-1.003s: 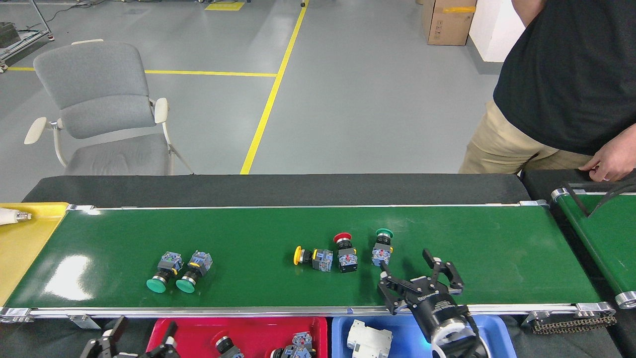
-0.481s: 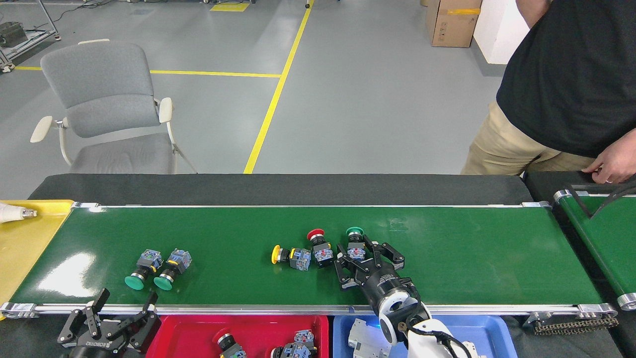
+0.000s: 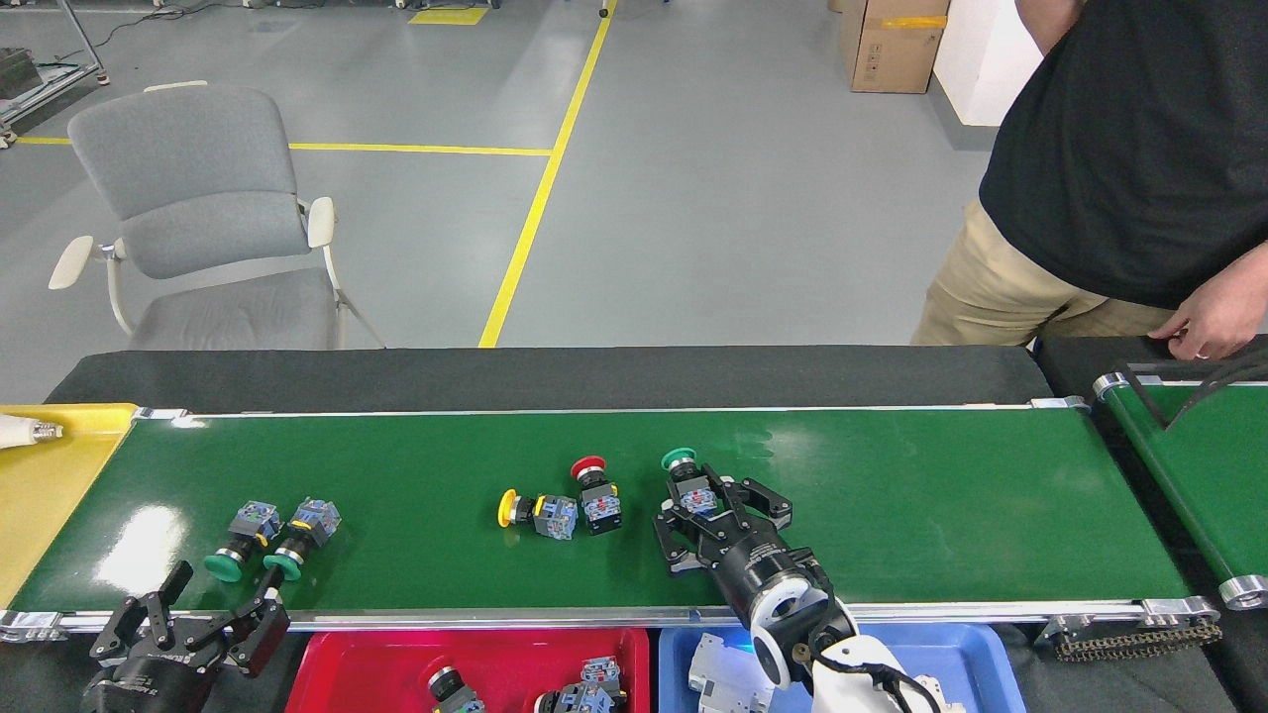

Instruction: Pick switch part from conveyor to tray

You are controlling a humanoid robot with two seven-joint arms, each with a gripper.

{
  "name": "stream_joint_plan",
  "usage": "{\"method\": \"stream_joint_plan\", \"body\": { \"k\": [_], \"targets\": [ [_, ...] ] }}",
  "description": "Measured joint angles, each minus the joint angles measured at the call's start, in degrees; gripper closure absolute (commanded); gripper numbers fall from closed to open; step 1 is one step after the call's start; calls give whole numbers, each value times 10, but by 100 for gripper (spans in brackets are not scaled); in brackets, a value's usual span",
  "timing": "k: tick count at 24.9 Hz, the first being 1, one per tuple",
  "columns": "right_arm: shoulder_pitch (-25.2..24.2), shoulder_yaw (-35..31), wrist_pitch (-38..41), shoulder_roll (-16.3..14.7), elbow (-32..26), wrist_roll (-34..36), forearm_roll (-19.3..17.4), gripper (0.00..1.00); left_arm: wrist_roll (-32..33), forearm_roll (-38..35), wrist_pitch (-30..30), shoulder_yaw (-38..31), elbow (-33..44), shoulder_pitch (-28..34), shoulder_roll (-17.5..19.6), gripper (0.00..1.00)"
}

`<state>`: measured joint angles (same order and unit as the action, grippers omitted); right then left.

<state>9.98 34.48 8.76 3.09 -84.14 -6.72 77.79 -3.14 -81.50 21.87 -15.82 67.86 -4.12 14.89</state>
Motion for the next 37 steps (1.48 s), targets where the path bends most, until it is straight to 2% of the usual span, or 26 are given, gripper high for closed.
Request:
{"method": "stream_joint_plan", "body": {
  "k": [1,4,7,11,14,17,20,21,23,25,26,29,34,37],
  "targets": [
    [-9,15,15,-5,-9,-1,0,0,-1,0,0,0,-11,-8,1,8],
    [-23,56,44,-5,-16,-2,0,0,-2,0,1,0,-41,-25,10,43],
    [-23,62,54,2,-17,-1,0,0,-3,1,11,1,-56,-26,18,75],
    [-23,46,59,7,-32,1,-3,0,-9,9,59,-3,-56,-19,17,85],
    [-51,-88,48,0,-74,15,-5,0,-17,28,75,-1,-25,11,17,87],
    [-104,-254,43,-5,-85,49,-6,0,-19,52,105,1,59,63,16,86],
    [-141,-386,41,-13,-81,77,-12,0,-21,57,155,8,166,134,-7,78],
    [-154,-417,43,-20,-79,82,-20,0,-22,57,172,16,197,157,-18,69],
    [-177,-455,47,-38,-79,86,-42,0,-22,57,202,37,257,209,-37,46],
    [-197,-472,50,-50,-85,88,-62,0,-18,56,219,65,301,252,-55,10],
    [-205,-477,51,-54,-90,89,-67,0,-17,55,222,77,314,264,-68,3],
    [-214,-483,52,-58,-96,91,-73,0,-15,55,214,91,325,273,-95,1],
    [-214,-484,54,-58,-100,93,-74,0,-14,55,191,63,325,273,-97,1],
    [-215,-483,57,-60,-101,93,-73,0,-14,55,132,20,325,273,-107,1]
  ]
}}
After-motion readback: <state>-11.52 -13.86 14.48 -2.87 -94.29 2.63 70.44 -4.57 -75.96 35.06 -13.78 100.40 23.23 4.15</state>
